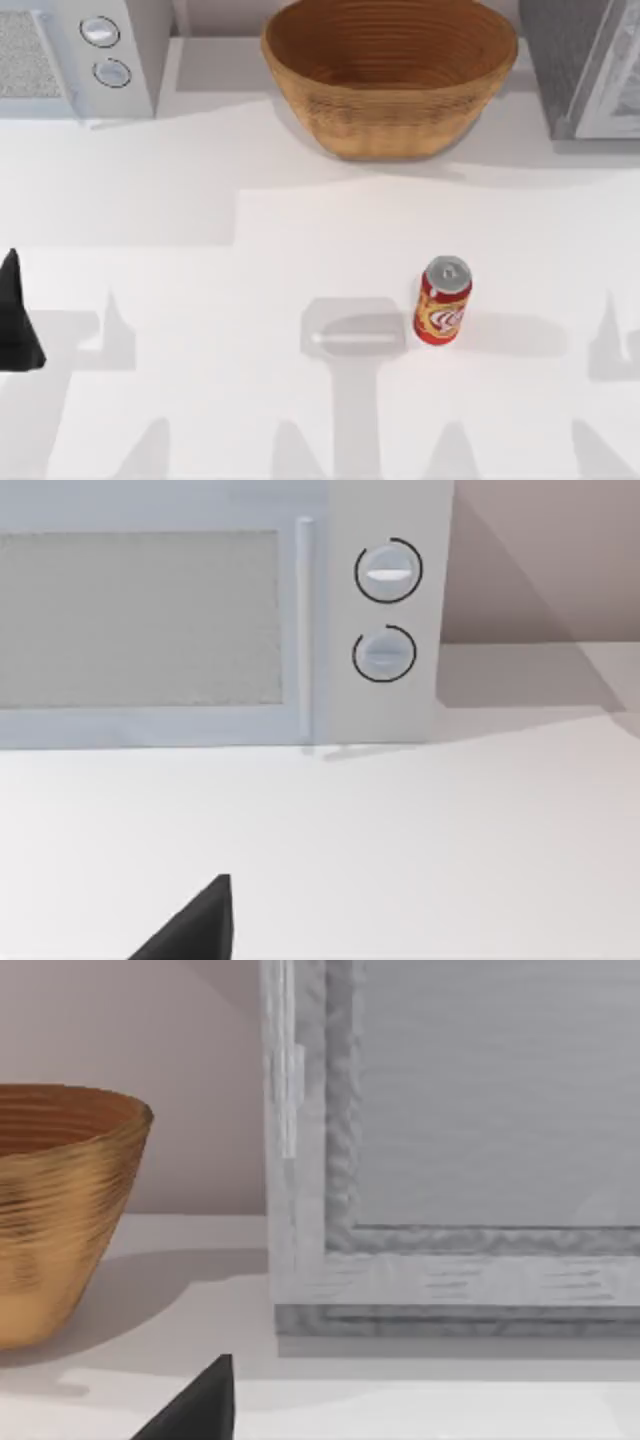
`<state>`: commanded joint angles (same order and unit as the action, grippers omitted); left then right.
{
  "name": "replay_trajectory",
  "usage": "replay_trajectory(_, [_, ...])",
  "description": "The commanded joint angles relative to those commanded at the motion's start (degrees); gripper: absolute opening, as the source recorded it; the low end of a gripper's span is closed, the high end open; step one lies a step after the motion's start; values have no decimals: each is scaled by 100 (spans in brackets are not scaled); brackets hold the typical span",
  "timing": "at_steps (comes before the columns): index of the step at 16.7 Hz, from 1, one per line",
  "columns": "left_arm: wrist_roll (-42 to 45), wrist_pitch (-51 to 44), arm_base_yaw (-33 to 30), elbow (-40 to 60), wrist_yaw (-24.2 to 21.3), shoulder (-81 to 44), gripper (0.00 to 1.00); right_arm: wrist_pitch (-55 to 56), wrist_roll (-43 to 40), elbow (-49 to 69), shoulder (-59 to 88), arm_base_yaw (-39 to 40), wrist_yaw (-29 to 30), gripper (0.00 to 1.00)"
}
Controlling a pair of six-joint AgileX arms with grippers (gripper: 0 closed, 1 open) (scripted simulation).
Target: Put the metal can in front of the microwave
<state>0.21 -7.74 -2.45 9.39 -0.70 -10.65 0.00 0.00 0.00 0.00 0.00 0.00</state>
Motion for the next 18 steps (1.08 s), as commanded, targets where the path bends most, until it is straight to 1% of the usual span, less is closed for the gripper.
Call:
replay_trajectory(4, [-3, -1155, -387, 1442, -57, -1651, 100, 0, 0, 0, 0, 0, 0, 100])
replay_trajectory(8, [-45, -2625, -949, 3354, -103, -3811, 100, 0, 0, 0, 0, 0, 0, 100])
replay_trajectory(12, [-128, -4221, -1666, 5643, -125, -6238, 100, 0, 0, 0, 0, 0, 0, 100])
replay_trajectory(18, [-288, -6480, -2899, 9428, -104, -9807, 100, 0, 0, 0, 0, 0, 0, 100])
